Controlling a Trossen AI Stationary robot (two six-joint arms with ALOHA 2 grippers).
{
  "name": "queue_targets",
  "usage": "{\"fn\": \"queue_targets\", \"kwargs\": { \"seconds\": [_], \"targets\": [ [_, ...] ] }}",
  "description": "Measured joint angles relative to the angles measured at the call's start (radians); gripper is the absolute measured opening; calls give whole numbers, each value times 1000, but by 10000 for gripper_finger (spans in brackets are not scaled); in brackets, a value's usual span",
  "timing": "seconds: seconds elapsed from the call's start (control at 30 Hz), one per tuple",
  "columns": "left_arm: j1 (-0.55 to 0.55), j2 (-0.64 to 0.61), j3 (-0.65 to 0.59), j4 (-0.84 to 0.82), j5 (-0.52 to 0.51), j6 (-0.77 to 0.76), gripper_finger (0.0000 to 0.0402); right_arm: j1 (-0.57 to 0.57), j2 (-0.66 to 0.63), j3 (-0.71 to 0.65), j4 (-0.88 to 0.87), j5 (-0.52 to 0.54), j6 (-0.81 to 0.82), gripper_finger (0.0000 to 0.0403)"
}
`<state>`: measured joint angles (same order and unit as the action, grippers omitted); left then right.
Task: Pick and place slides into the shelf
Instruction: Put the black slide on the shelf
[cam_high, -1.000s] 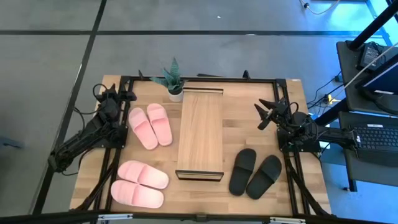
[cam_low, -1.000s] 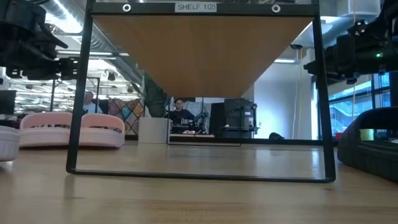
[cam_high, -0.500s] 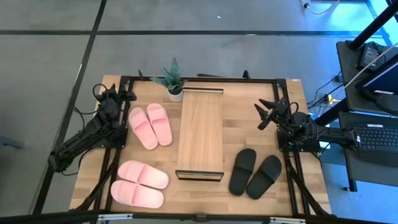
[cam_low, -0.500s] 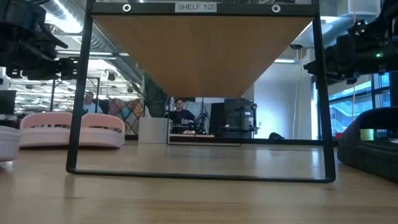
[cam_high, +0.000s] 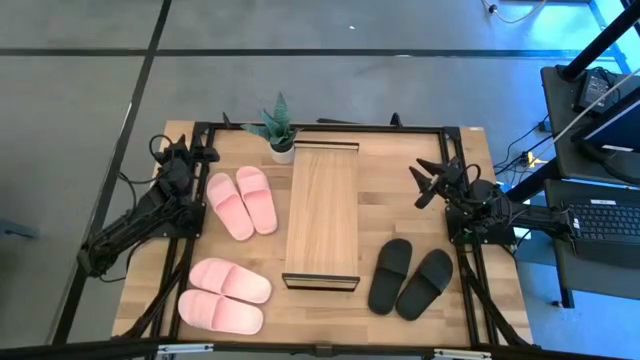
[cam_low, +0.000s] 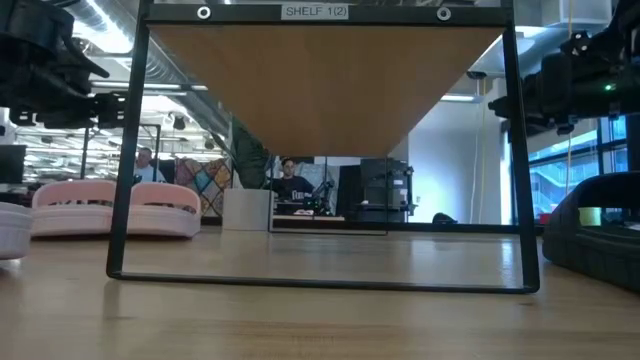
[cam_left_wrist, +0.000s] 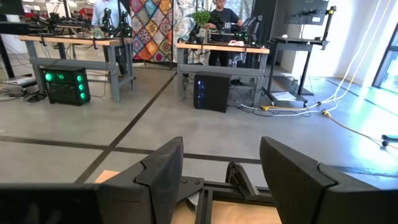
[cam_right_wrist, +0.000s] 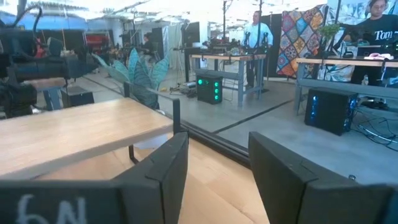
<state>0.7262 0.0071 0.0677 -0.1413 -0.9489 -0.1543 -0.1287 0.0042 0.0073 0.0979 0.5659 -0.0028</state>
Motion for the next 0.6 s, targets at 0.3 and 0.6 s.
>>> {"fn": "queue_targets", "kwargs": {
  "seconds": [0.3, 0.6],
  "targets": [
    [0, 0, 0, 0, 0, 0, 205, 0, 0, 0, -16, -3, 149, 170],
    [0, 0, 0, 0, 0, 0, 205, 0, 0, 0, -16, -3, 186, 170]
  ]
}}
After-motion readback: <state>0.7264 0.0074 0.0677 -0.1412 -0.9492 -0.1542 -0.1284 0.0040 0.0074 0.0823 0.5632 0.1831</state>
